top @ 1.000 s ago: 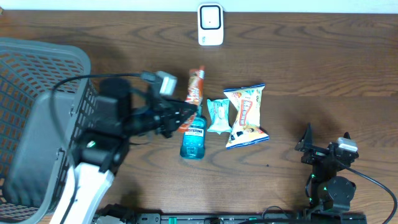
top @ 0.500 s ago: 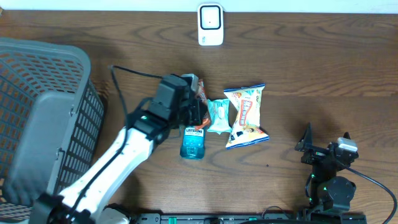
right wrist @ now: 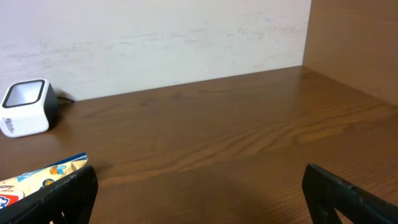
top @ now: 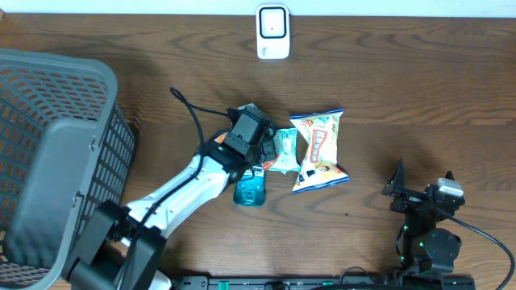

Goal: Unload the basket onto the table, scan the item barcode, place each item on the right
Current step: 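Carry the TOP bar with the left gripper toward the table centre, then lower the TOP bar beside the wipes pack and release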

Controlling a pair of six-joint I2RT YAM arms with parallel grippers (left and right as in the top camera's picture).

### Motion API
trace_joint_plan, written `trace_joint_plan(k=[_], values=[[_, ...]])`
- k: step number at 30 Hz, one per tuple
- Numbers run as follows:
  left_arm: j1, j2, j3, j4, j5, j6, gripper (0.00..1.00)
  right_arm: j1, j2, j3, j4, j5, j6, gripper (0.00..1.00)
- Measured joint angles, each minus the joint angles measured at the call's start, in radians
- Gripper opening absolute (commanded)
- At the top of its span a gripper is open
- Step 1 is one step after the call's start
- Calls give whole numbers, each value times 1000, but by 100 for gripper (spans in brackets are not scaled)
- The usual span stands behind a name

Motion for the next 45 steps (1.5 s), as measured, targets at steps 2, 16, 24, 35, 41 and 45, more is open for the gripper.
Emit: trace_joint_plan(k=[2, 16, 24, 35, 41, 45], values=[[0, 19, 0, 2, -9, -3, 7, 0, 0, 0, 0, 0, 0, 99], [-47, 73, 0, 13, -27, 108, 7, 0, 0, 0, 0, 0, 0, 99], [-81, 79, 0, 3, -39, 134, 7, 0, 0, 0, 0, 0, 0, 99], [-81, 80, -24, 1, -115, 135, 8, 0, 0, 0, 0, 0, 0, 99], [-81, 80, -24, 2, -135, 132, 22, 0, 0, 0, 0, 0, 0, 99], [-82, 80, -24, -3, -137, 132, 76, 0, 0, 0, 0, 0, 0, 99]])
